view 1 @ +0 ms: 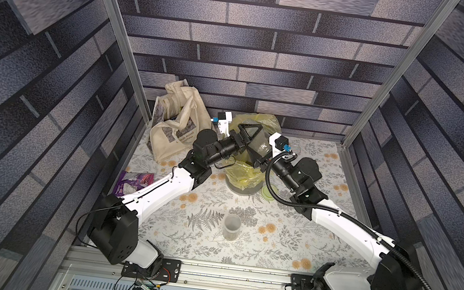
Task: Empty moldy mung beans from jars
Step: Place the jar at the center of the board.
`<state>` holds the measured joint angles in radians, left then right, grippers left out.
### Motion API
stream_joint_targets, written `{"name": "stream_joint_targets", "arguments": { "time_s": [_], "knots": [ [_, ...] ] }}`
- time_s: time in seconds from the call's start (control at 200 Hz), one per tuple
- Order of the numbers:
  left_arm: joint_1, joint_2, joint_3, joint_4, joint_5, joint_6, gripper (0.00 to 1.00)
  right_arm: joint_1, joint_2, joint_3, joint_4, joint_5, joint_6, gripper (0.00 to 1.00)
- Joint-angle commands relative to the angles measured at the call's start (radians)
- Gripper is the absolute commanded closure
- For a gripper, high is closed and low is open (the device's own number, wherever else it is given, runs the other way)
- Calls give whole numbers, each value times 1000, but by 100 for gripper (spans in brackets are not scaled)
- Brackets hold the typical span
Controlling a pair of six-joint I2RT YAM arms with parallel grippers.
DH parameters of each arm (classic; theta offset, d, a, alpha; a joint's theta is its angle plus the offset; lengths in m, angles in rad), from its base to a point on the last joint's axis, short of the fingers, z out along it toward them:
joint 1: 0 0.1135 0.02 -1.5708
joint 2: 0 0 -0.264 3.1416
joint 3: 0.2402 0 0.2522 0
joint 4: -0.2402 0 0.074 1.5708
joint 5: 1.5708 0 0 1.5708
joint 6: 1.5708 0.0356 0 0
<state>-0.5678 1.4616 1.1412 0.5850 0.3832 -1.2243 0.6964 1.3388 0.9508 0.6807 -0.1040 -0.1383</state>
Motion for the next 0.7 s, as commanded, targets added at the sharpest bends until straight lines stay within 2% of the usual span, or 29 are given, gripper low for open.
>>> {"name": "stream_joint_targets", "arguments": {
  "time_s": [0.0,0.065,0.17,0.351,0.526,0.586,0.691],
  "knots": [
    [-7,3,35,66,29,-11,10,16,-7,27,130,-10,2,61],
    [-3,8,31,81,35,-14,22,15,-6,21,132,-4,-2,61],
    [6,18,26,102,55,-26,33,15,-6,13,136,5,-10,59],
    [12,57,54,114,123,-47,40,15,-1,26,110,2,-23,57],
    [25,64,58,122,139,-57,44,15,8,35,100,-5,-26,53],
    [34,57,59,125,146,-55,47,15,7,33,98,-9,-27,49],
    [50,35,66,99,158,-24,48,15,1,26,96,-7,-29,36]
  ]
}}
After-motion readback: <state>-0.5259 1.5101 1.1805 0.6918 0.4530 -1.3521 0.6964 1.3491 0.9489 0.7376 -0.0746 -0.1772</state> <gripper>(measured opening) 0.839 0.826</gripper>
